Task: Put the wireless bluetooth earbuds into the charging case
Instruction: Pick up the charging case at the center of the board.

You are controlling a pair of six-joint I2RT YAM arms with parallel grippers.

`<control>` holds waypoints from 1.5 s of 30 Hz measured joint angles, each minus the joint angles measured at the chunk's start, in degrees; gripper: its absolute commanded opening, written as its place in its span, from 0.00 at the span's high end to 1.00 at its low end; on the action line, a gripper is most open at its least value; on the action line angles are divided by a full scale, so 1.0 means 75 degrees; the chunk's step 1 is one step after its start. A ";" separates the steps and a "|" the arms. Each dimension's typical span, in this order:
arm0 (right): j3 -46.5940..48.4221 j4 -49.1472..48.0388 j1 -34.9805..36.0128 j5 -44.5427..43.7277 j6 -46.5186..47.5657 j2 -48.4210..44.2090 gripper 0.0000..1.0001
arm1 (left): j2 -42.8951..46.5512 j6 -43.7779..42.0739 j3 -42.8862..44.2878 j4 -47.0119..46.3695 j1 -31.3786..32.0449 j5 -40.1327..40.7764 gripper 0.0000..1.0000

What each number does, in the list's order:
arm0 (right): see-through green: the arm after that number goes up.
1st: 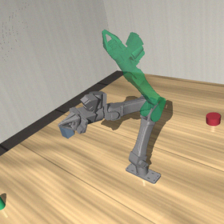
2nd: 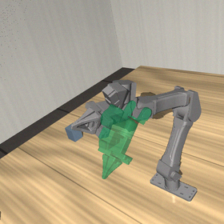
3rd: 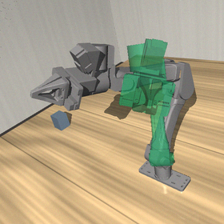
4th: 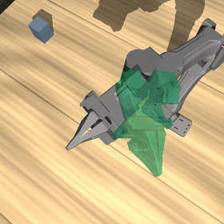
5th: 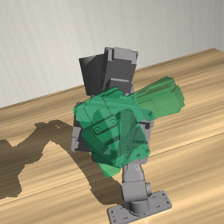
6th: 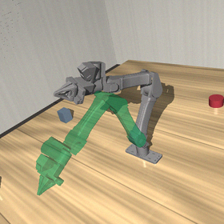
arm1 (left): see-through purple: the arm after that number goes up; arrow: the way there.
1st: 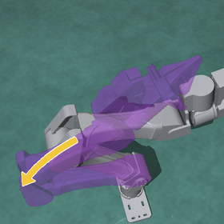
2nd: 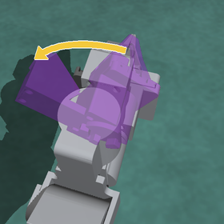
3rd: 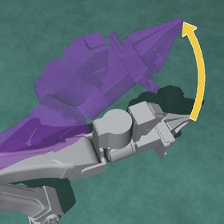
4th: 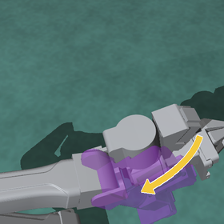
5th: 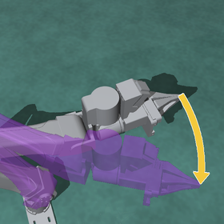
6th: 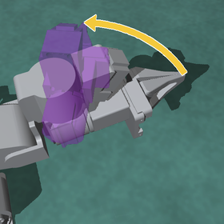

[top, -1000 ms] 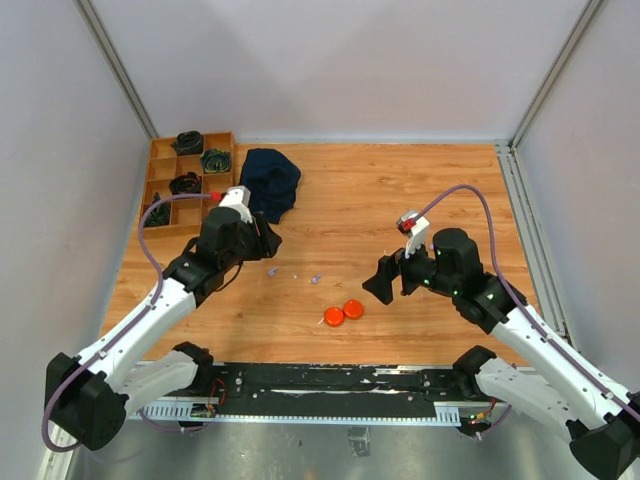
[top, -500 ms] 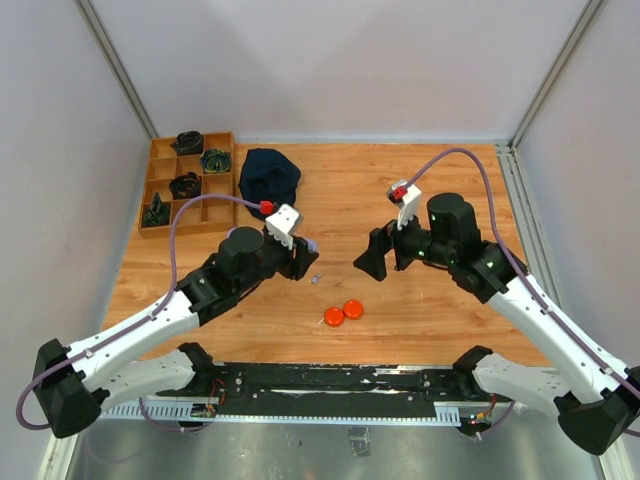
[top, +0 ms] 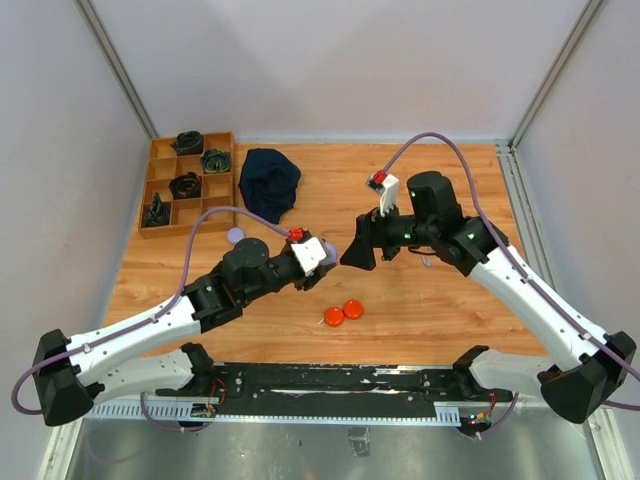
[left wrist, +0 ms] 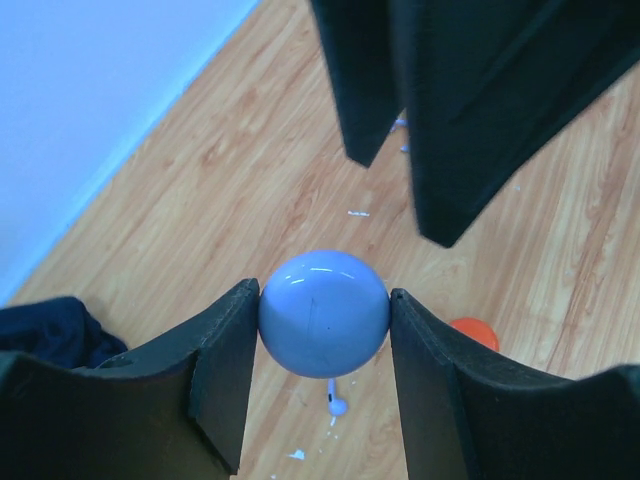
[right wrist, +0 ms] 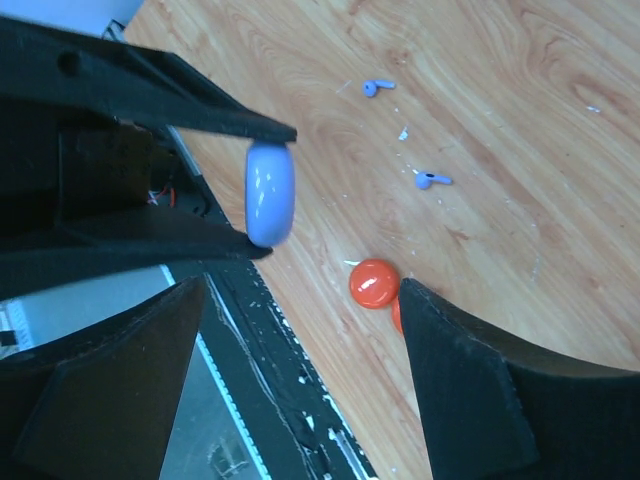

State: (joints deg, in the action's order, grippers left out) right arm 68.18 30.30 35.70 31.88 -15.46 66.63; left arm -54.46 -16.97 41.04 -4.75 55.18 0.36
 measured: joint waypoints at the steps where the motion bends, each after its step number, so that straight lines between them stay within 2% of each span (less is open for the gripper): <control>1: 0.0044 0.0003 0.0000 0.0047 -0.0038 0.0052 0.24 | -0.0009 -0.0172 0.0000 -0.0023 0.0044 -0.0055 0.57; 11: 0.0315 -0.0128 0.0041 0.0414 -0.0338 0.0522 0.40 | -0.0256 -0.1716 0.0000 -0.0102 0.0504 -0.0434 0.56; 19: 0.0315 -0.0210 0.0262 0.0577 -0.0370 0.0781 0.53 | -0.0329 -0.2116 0.0000 -0.0157 0.0583 -0.0557 0.55; 28: 0.0315 -0.0289 0.0455 0.0723 -0.0358 0.0871 0.60 | -0.0347 -0.2229 0.0000 -0.0152 0.0629 -0.0580 0.54; 35: 0.0297 -0.0289 0.0455 0.0574 -0.0286 0.0895 0.80 | -0.0326 -0.2256 -0.0003 -0.0149 0.0662 -0.0580 0.52; 40: 0.0280 -0.0312 0.0455 0.0551 -0.0277 0.0892 0.99 | -0.0274 -0.2253 -0.0038 -0.0152 0.0664 -0.0574 0.48; 45: 0.0181 -0.0405 0.0458 0.0557 -0.0280 0.0822 0.99 | -0.0219 -0.2244 -0.0085 -0.0163 0.0667 -0.0545 0.35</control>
State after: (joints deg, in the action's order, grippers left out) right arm 69.54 27.27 39.13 36.05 -17.56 72.79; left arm -56.10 -33.80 40.40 -5.98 60.18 -3.73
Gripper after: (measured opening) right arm 0.241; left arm 0.580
